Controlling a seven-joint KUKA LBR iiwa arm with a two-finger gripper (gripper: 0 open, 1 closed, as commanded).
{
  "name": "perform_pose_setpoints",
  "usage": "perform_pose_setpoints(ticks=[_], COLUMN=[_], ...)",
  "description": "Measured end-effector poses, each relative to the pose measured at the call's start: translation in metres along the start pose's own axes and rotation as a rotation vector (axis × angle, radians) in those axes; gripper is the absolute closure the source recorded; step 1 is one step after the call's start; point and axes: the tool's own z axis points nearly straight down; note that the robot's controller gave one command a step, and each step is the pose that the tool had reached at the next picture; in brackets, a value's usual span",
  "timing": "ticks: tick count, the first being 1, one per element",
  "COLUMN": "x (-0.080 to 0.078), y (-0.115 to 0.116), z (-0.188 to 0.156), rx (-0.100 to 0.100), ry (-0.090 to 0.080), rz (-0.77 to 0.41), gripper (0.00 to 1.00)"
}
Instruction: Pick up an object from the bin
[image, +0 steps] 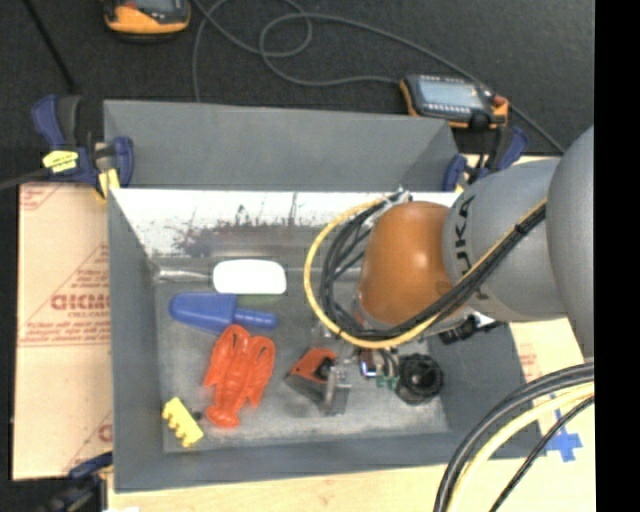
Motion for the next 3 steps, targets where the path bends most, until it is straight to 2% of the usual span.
perform_pose_setpoints(ticks=[1,2,3], x=[-0.013,-0.02,-0.016], y=[-0.014,-0.022,-0.018], z=[-0.008,0.041,0.041], rx=[-0.001,-0.001,0.004], ry=[-0.005,0.017,0.01], rz=[0.258,0.292,0.359], gripper=[0.0,0.0,1.0])
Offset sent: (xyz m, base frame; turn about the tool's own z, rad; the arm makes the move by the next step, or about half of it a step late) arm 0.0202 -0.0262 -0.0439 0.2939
